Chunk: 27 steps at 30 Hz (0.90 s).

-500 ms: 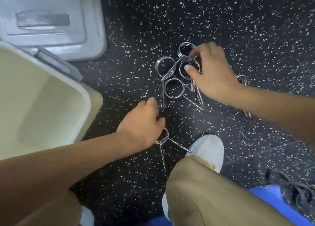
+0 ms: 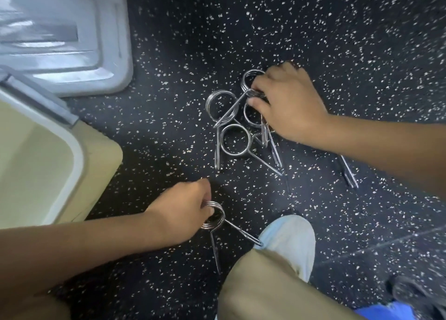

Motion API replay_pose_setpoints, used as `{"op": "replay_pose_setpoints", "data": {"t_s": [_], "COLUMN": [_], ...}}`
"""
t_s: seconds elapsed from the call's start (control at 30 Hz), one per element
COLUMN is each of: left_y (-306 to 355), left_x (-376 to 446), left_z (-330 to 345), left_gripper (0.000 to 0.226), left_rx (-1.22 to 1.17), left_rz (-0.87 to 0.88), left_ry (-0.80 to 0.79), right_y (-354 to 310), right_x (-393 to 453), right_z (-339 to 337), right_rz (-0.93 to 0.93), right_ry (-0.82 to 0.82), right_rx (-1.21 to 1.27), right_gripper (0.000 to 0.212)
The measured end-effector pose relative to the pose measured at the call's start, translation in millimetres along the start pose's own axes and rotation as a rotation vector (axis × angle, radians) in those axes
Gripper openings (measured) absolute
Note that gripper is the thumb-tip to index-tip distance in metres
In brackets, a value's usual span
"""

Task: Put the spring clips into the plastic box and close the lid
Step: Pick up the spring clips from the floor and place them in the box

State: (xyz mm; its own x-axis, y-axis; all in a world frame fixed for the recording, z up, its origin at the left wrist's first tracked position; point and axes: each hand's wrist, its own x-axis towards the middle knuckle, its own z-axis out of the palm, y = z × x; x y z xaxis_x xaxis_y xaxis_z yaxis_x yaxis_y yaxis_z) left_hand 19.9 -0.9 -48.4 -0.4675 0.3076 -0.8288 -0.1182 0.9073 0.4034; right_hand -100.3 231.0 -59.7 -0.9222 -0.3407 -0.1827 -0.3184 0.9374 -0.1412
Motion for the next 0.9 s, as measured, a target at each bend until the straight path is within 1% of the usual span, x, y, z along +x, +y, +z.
{"op": "replay_pose_setpoints", "data": {"t_s": [0.1, 0.17, 0.23, 0.33, 0.4, 0.5, 0.67, 0.8, 0.9], "left_y": [1.4, 6.5, 13.0, 23.5, 27.7, 30.3, 21.6, -7.6, -33.9], "left_x": [-5.1, -13.5, -27.4, -46.6, -63.5, -88.0, -138.0, -171.7, -190.8], "left_z": [-3.4, -5.1, -14.1, -35.6, -51.5, -77.9, -123.8, -157.9, -174.9], "left_gripper": [0.010, 0.011, 0.013, 0.013, 0.014, 0.018, 0.028, 0.049, 0.059], "left_rx": [-0.091, -0.134, -0.175, -0.176, -0.186, -0.196, -0.299, -0.281, -0.310], "left_rz": [-0.017, 0.013, 0.043, 0.081, 0.078, 0.059, 0.107, 0.197, 0.224], "left_ry": [0.000, 0.006, 0.030, 0.106, 0.153, 0.176, 0.197, 0.258, 0.274], "right_y": [-2.8, -2.2, -5.8, -10.1, -14.8, -20.4, -45.8, -75.3, -102.3], "right_x": [0.4, 0.3, 1.5, 4.0, 0.1, -5.5, -12.6, -1.4, 13.9], "right_z": [-0.1, -4.4, -12.9, -26.2, -32.2, -42.8, -60.5, -64.0, -69.9], "right_rz": [0.001, 0.005, 0.048, 0.118, 0.114, 0.109, 0.032, -0.006, -0.057], "right_ry": [0.011, 0.020, 0.036, 0.033, 0.018, -0.005, -0.028, -0.008, -0.017], "right_rx": [0.039, 0.020, 0.022, 0.044, 0.074, 0.149, 0.226, 0.316, 0.355], "right_gripper": [0.031, 0.030, 0.029, 0.028, 0.028, 0.028, 0.025, 0.024, 0.017]}}
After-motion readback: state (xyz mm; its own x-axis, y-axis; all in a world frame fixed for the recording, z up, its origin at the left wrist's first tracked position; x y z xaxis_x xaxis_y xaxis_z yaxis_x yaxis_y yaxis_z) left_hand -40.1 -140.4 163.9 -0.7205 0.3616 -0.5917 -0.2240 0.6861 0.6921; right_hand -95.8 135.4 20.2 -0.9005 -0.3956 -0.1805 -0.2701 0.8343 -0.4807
